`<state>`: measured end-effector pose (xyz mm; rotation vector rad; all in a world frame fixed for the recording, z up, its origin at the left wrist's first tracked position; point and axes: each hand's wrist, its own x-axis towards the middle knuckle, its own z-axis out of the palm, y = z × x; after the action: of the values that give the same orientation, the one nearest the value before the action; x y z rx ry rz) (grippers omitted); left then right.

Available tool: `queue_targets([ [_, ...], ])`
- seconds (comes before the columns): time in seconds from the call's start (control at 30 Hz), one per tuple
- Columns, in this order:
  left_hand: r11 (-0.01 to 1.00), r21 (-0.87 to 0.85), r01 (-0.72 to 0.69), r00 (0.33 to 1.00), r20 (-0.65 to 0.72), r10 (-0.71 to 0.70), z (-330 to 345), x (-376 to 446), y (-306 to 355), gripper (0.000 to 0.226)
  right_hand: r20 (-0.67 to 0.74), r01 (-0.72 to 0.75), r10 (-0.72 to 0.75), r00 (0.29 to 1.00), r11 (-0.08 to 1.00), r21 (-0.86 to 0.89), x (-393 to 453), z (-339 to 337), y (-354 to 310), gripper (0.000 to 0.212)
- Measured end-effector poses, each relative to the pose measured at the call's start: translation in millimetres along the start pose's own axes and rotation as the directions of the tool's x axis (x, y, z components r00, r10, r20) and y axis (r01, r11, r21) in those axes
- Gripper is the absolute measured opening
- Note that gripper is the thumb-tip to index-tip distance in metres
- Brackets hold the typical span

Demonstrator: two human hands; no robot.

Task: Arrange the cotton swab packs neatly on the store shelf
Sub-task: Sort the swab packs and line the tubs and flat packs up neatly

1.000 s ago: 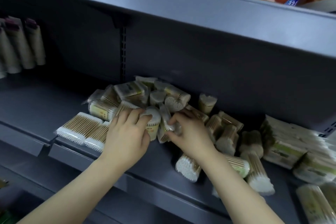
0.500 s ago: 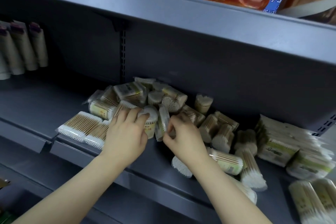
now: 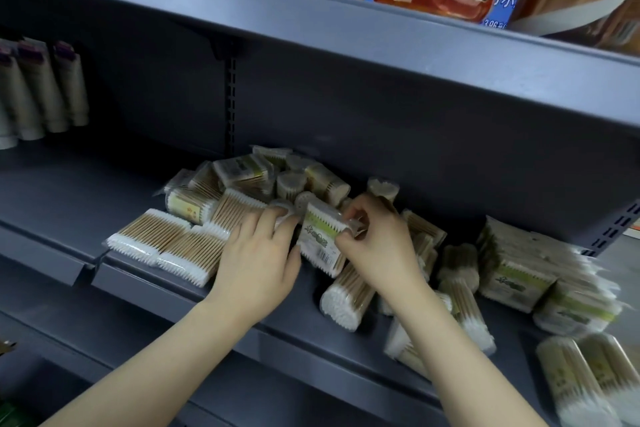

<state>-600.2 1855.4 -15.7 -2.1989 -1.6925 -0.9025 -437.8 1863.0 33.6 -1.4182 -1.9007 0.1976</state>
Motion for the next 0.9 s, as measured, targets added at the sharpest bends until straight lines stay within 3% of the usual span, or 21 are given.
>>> queue_targets([
  [0.27,0.997,-0.06,0.043,0.999,-0.026,-0.044,6.9,-0.4,26.1,0.04,-0.037,-0.038,0.043,0.998,0.992,0.122,-8.2,-32.3,8.8,0.034],
  [0.57,0.96,-0.277,0.036,0.999,-0.02,-0.043,7.7,8.3,64.7,0.039,-0.086,-0.11,0.135,0.987,0.963,0.247,-17.3,-63.7,27.2,0.033],
  [0.9,0.949,-0.316,0.014,0.999,-0.035,-0.027,11.4,9.3,94.0,0.035,-0.089,-0.158,0.187,0.978,0.951,0.266,-21.4,-81.6,56.9,0.036],
])
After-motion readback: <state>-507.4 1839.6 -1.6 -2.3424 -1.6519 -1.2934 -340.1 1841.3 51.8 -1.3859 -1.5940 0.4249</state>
